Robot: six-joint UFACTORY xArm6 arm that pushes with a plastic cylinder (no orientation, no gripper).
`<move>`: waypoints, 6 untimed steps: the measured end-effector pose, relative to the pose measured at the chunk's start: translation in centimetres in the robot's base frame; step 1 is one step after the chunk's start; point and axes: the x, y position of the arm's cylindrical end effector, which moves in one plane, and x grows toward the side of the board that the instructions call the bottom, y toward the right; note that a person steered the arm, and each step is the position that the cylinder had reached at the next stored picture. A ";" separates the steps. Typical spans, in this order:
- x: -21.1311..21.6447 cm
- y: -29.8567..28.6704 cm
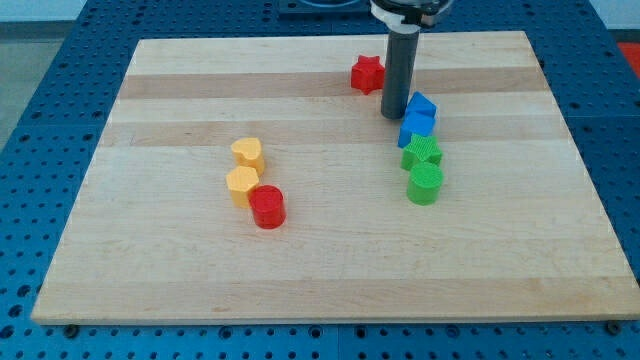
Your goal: Push the blue triangle to the right
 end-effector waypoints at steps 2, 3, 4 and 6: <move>-0.4 0.0; -1.0 0.0; -2.9 0.1; -4.0 5.1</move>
